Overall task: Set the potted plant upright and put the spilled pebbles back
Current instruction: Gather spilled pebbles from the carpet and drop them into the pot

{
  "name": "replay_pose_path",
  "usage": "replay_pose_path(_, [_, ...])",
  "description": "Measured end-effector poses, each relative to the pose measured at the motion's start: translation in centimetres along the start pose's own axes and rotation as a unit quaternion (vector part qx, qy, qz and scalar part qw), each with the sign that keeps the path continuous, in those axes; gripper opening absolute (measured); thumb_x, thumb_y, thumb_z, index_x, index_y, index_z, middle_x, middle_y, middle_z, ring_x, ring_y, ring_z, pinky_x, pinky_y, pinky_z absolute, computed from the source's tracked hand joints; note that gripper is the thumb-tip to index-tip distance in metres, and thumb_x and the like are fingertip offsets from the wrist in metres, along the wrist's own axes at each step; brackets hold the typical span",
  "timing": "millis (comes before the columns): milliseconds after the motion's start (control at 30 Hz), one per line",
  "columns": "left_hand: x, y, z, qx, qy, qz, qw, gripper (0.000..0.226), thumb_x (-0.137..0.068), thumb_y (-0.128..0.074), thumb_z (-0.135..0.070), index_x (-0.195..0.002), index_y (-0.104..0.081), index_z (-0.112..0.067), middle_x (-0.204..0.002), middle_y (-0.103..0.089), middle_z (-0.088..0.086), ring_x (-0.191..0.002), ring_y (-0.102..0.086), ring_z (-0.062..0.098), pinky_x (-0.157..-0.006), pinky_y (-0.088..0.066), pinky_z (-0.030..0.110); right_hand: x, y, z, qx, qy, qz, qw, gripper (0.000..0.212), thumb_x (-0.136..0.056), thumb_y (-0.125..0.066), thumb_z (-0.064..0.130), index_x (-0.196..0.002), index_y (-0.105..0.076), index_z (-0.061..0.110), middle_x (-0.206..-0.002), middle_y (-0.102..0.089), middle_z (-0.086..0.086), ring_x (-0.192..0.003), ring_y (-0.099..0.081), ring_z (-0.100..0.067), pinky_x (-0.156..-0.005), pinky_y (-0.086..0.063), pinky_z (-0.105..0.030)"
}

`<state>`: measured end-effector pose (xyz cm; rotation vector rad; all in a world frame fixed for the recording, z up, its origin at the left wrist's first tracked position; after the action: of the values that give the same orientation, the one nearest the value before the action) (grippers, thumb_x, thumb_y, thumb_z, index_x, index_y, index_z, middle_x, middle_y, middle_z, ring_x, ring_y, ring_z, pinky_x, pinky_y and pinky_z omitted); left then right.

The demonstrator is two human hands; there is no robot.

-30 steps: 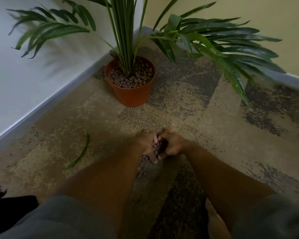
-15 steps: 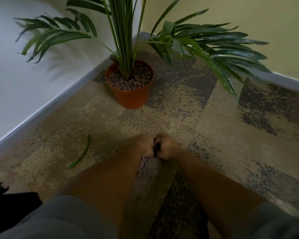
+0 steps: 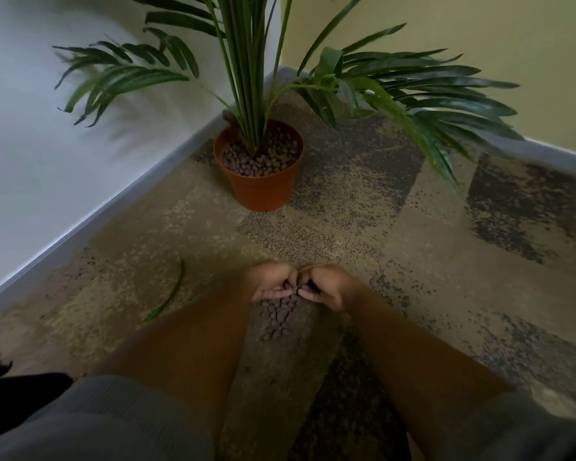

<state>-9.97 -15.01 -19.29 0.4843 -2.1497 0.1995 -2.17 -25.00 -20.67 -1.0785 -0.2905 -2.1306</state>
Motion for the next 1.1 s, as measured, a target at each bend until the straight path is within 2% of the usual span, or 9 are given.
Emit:
replay_pose_path(133, [0.5, 0.6, -0.1, 0.109, 0.016, 0.003, 0.994, 0.016, -0.090, -0.052, -0.024, -0.097, -0.059, -0.012, -0.088, -0.056, 0.005, -0.082, -0.053, 0.012, -0.080, -0.052, 0.023, 0.7, -0.4, 0.4, -0.051, -0.011, 0.035, 0.998, 0.021, -0.089, -0.054, 0.002, -0.107, -0.063, 0.005, -0.089, -0.060, -0.007, -0.071, -0.055, -0.010, -0.056, -0.049, -0.016])
replay_pose_path(233, [0.1, 1.0, 0.1, 0.133, 0.040, 0.005, 0.990, 0.032, -0.096, -0.044, -0.043, -0.089, -0.061, -0.017, -0.080, -0.059, 0.001, -0.078, -0.053, 0.010, -0.072, -0.048, 0.021, 1.1, -1.0, 0.6, -0.095, -0.014, 0.070, 0.993, 0.016, -0.092, -0.056, 0.010, -0.107, -0.062, 0.006, -0.075, -0.056, -0.001, -0.060, -0.049, -0.005, -0.042, -0.044, -0.011])
replay_pose_path(367, [0.0, 1.2, 0.4, 0.198, 0.067, 0.041, 0.977, 0.036, -0.098, -0.043, -0.036, -0.075, -0.062, -0.015, -0.060, -0.063, -0.003, -0.061, -0.051, 0.005, -0.061, -0.041, 0.017, 0.9, -2.0, 0.9, -0.148, -0.024, 0.083, 0.985, 0.007, -0.094, -0.053, 0.005, -0.091, -0.059, 0.005, -0.067, -0.047, 0.001, -0.042, -0.041, 0.000, -0.032, -0.033, -0.007])
replay_pose_path(467, [0.0, 1.4, 0.4, 0.271, 0.064, 0.047, 0.959, 0.033, -0.099, -0.042, -0.025, -0.077, -0.062, -0.009, -0.058, -0.064, 0.000, -0.062, -0.052, 0.005, -0.056, -0.041, 0.014, 0.7, -2.6, 1.2, -0.220, -0.023, 0.100, 0.970, 0.013, -0.094, -0.044, -0.002, -0.091, -0.056, 0.001, -0.069, -0.047, -0.003, -0.036, -0.043, -0.001, -0.030, -0.032, -0.006])
replay_pose_path(633, [0.2, 1.8, 0.2, 0.332, 0.040, 0.025, 0.942, 0.033, -0.100, -0.039, -0.015, -0.075, -0.061, -0.008, -0.051, -0.065, 0.001, -0.040, -0.060, 0.004, -0.043, -0.043, 0.009, 0.5, -3.0, 1.4, -0.305, -0.016, 0.118, 0.945, 0.021, -0.086, -0.033, -0.002, -0.073, -0.047, 0.006, -0.069, -0.046, -0.007, -0.053, -0.041, -0.008, -0.037, -0.039, -0.010])
replay_pose_path(800, [0.2, 2.3, 0.0, 0.360, 0.028, 0.013, 0.933, 0.032, -0.100, -0.038, -0.013, -0.076, -0.059, -0.008, -0.048, -0.063, -0.001, -0.037, -0.057, 0.003, -0.041, -0.042, 0.009, 0.4, -3.2, 1.8, -0.319, -0.004, 0.110, 0.941, 0.023, -0.089, -0.039, 0.001, -0.070, -0.052, 0.004, -0.067, -0.052, -0.009, -0.055, -0.055, -0.013, -0.042, -0.049, -0.013])
replay_pose_path(867, [0.2, 2.6, -0.1, 0.376, 0.021, 0.011, 0.926, 0.033, -0.099, -0.040, -0.014, -0.075, -0.061, -0.007, -0.049, -0.063, 0.000, -0.038, -0.058, 0.004, -0.042, -0.044, 0.010, 0.4, -3.3, 2.0, -0.324, -0.001, 0.116, 0.939, 0.021, -0.091, -0.039, -0.001, -0.076, -0.054, 0.001, -0.071, -0.055, -0.011, -0.055, -0.061, -0.013, -0.045, -0.051, -0.012])
replay_pose_path(967, [0.2, 3.0, -0.2, 0.405, 0.009, 0.009, 0.914, 0.033, -0.099, -0.042, -0.017, -0.080, -0.066, -0.006, -0.056, -0.067, 0.000, -0.045, -0.060, 0.005, -0.048, -0.049, 0.013, 0.3, -3.5, 2.1, -0.364, 0.000, 0.124, 0.923, 0.023, -0.089, -0.035, -0.006, -0.078, -0.053, 0.001, -0.083, -0.062, -0.017, -0.063, -0.071, -0.019, -0.058, -0.058, -0.017])
replay_pose_path(1100, [0.2, 3.4, -0.7, 0.430, 0.006, -0.004, 0.903, 0.028, -0.099, -0.042, -0.014, -0.083, -0.064, -0.004, -0.064, -0.066, 0.002, -0.061, -0.059, 0.007, -0.051, -0.052, 0.016, 0.1, -3.5, 2.9, -0.399, 0.016, 0.124, 0.908, 0.018, -0.087, -0.035, 0.001, -0.078, -0.051, 0.003, -0.079, -0.058, -0.014, -0.075, -0.066, -0.024, -0.069, -0.058, -0.023])
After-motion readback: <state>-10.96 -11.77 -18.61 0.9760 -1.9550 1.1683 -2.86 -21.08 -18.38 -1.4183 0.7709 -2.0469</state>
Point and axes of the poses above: each hand's wrist, its own x-axis away from the middle knuckle, its own y-axis out of the back of the hand, z = x × y, the point moved 2 cm from there along -x, towards the middle knuckle
